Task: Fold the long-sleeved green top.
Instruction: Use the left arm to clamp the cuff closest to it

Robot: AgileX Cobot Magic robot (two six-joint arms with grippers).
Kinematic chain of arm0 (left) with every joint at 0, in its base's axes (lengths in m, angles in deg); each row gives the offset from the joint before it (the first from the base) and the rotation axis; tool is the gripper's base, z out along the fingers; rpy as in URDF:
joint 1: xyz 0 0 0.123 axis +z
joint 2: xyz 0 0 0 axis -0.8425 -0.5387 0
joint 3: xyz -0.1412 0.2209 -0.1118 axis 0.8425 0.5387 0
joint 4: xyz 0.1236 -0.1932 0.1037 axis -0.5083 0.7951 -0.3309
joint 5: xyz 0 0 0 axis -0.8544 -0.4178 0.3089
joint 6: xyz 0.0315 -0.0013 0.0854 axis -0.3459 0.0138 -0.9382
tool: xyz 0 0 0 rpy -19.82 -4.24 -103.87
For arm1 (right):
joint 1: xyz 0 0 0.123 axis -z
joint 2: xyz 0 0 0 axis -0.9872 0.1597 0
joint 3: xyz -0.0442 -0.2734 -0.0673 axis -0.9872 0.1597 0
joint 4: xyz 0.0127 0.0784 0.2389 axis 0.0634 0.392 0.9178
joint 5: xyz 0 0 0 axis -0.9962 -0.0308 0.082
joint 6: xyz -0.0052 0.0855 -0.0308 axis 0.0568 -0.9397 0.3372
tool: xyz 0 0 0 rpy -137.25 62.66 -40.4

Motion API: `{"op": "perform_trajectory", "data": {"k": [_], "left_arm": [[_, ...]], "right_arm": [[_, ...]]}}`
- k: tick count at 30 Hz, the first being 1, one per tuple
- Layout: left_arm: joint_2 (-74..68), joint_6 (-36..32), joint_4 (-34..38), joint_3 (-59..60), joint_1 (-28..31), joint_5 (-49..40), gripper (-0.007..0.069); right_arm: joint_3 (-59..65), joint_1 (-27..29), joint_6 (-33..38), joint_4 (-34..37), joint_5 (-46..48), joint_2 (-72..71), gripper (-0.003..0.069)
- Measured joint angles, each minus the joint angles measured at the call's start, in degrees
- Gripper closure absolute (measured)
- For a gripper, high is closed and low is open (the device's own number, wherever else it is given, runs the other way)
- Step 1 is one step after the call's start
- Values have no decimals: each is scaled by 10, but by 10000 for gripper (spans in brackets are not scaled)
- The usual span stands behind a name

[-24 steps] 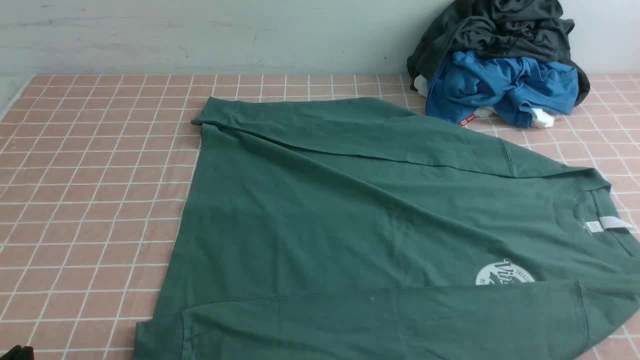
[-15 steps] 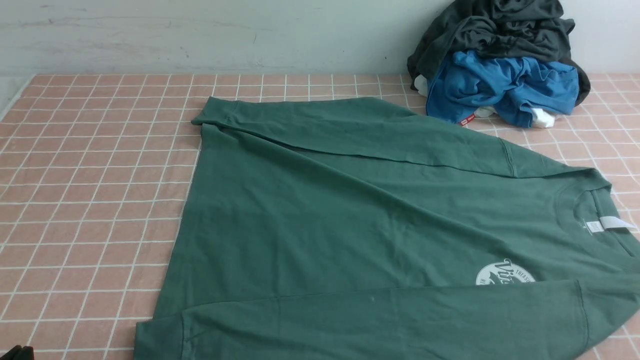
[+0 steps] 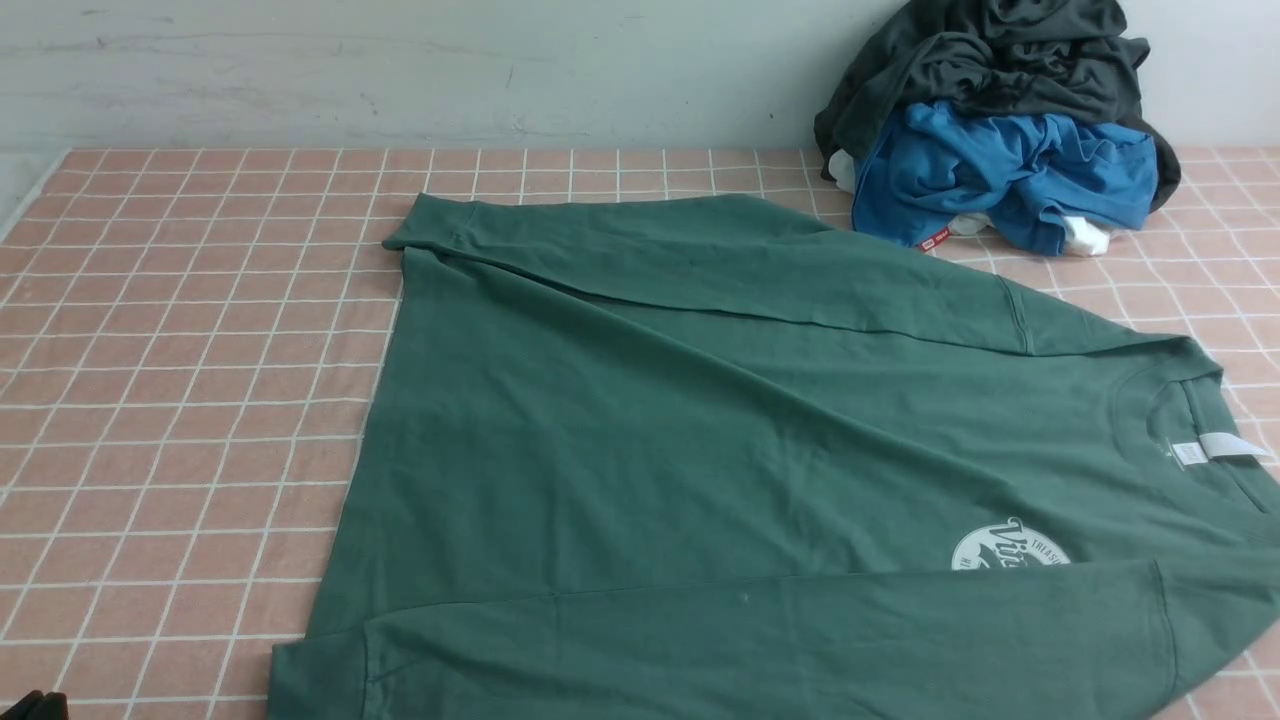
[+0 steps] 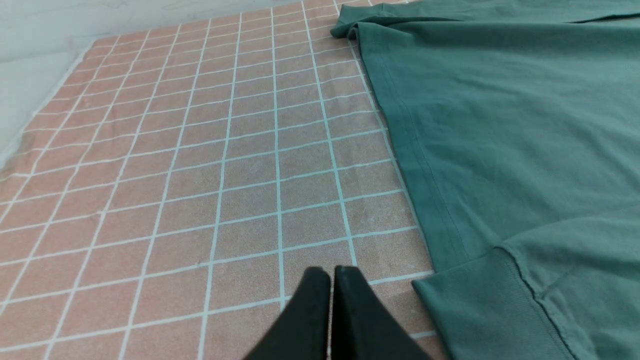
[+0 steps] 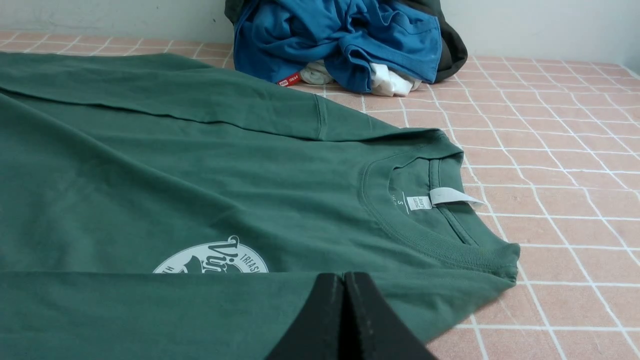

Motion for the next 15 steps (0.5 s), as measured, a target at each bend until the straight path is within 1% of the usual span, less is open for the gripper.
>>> {"op": "perform_trajectory", "data": {"k": [12,15], "left_arm": [[0,-1,0,1,0,8,627],[0,-2,-5,6,0,60,627]], "right_arm": [[0,0,0,-7,-5,0,669],[3,0,0,-13,-44,0,669]]}}
